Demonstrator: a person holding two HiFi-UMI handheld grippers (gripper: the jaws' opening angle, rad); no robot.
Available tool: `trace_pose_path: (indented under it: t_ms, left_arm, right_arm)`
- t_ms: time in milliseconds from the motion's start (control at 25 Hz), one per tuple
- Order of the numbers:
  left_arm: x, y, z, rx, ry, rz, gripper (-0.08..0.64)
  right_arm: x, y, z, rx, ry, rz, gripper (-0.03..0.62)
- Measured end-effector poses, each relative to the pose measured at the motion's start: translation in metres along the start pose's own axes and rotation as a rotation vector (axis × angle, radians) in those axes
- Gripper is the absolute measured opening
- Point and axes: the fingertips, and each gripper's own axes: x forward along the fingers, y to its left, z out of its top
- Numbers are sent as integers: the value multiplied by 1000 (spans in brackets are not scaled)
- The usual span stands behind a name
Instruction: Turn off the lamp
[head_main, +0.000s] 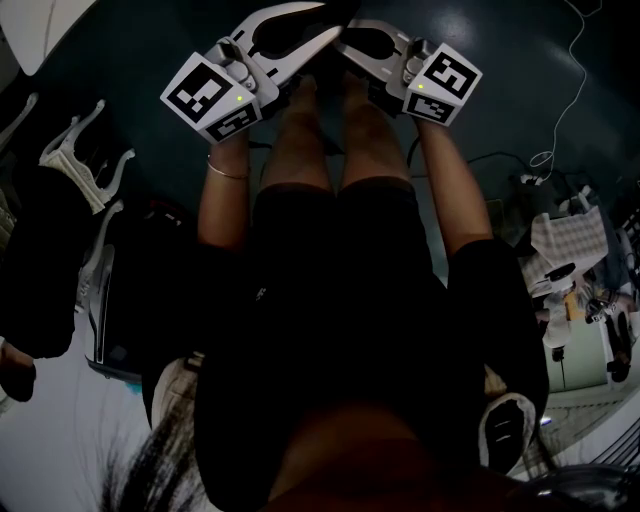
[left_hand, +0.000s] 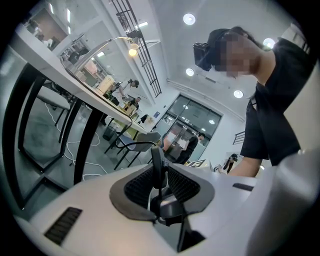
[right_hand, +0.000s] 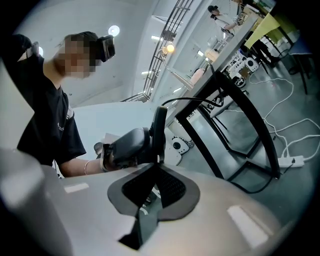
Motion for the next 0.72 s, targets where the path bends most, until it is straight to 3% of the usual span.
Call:
trace_pose_path:
  t_ms: [720]
  left_arm:
    - [-1, 0, -6, 1, 26, -4, 91]
  right_arm:
    - [0, -1, -6, 8, 19, -13, 11]
